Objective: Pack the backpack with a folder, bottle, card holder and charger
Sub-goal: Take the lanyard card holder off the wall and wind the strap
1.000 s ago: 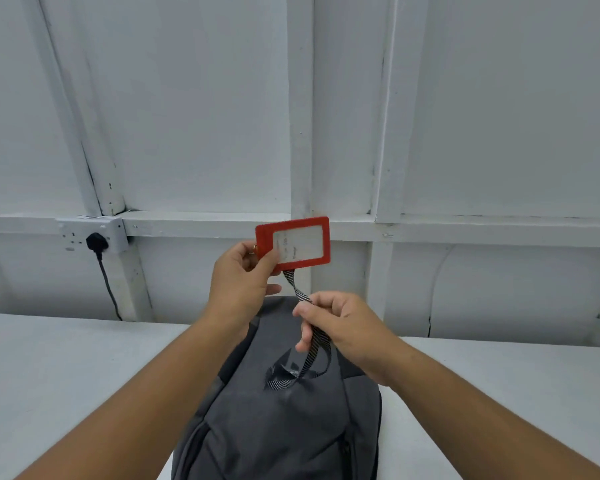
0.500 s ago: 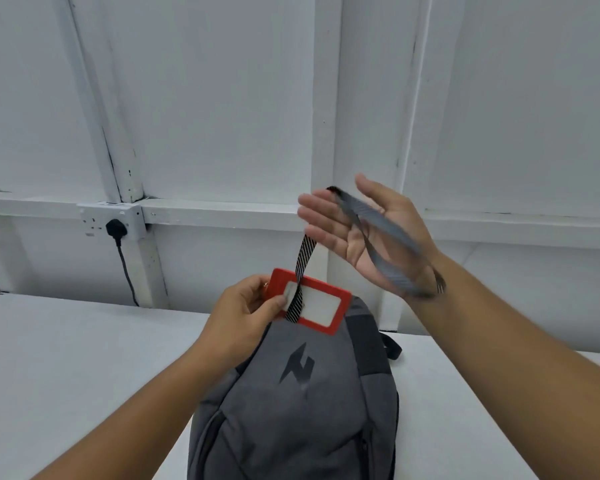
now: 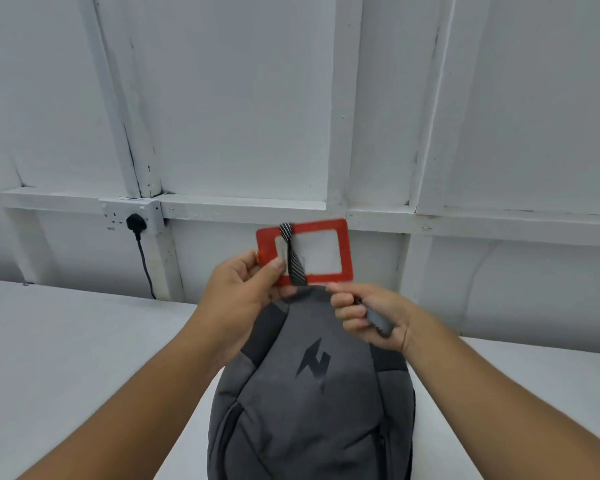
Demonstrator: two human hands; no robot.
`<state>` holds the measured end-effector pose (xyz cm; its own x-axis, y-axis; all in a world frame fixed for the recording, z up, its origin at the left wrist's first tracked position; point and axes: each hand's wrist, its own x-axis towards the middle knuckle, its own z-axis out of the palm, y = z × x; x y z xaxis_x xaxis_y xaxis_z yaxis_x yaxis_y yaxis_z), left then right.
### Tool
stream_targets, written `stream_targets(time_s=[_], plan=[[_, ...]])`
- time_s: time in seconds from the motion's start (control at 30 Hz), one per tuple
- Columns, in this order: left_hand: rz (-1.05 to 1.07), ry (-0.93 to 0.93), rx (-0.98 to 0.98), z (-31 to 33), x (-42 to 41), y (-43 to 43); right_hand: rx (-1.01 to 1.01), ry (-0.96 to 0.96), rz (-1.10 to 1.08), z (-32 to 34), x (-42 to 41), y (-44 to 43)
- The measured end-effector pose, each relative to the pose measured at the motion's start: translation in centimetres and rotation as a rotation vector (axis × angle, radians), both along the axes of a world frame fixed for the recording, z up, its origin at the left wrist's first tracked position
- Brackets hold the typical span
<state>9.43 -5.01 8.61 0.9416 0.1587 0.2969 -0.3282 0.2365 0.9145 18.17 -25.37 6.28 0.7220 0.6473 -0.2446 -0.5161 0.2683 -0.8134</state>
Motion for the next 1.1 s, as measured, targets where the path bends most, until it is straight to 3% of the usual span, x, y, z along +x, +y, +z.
stream_targets(time_s=[0.2,0.37,0.47,0.6,0.7,0.9,1.0,1.1], plan=[[0.257,-0.028,0.020,2.1,2.9,1.0,-0.264,-0.304,0.072,-3.7,-4.8,2.0],[0.518,-0.130,0.485,-0.4,4.5,1.7,-0.913,-0.897,0.019,0.0,-8.7,2.8],[0.472,-0.135,0.824,-3.1,4.0,2.1,-1.154,-1.197,-0.035,4.0,-9.2,2.6],[0.211,-0.192,0.983,-6.1,1.6,2.1,-1.237,-1.452,0.002,8.3,-7.2,2.5],[-0.027,-0.151,0.732,-6.1,-0.5,2.3,-0.997,-1.292,0.065,8.6,-5.0,2.0],[-0.136,-0.017,0.178,-4.0,-2.1,2.1,-0.261,-0.548,-0.090,3.1,-3.8,2.2],[-0.111,0.009,-0.062,-2.8,-1.7,0.9,-0.049,-0.427,-0.187,-0.2,-5.3,4.2],[-0.010,0.002,-0.155,-2.3,-1.0,-0.2,0.058,-0.363,-0.394,-2.1,-6.7,6.3]])
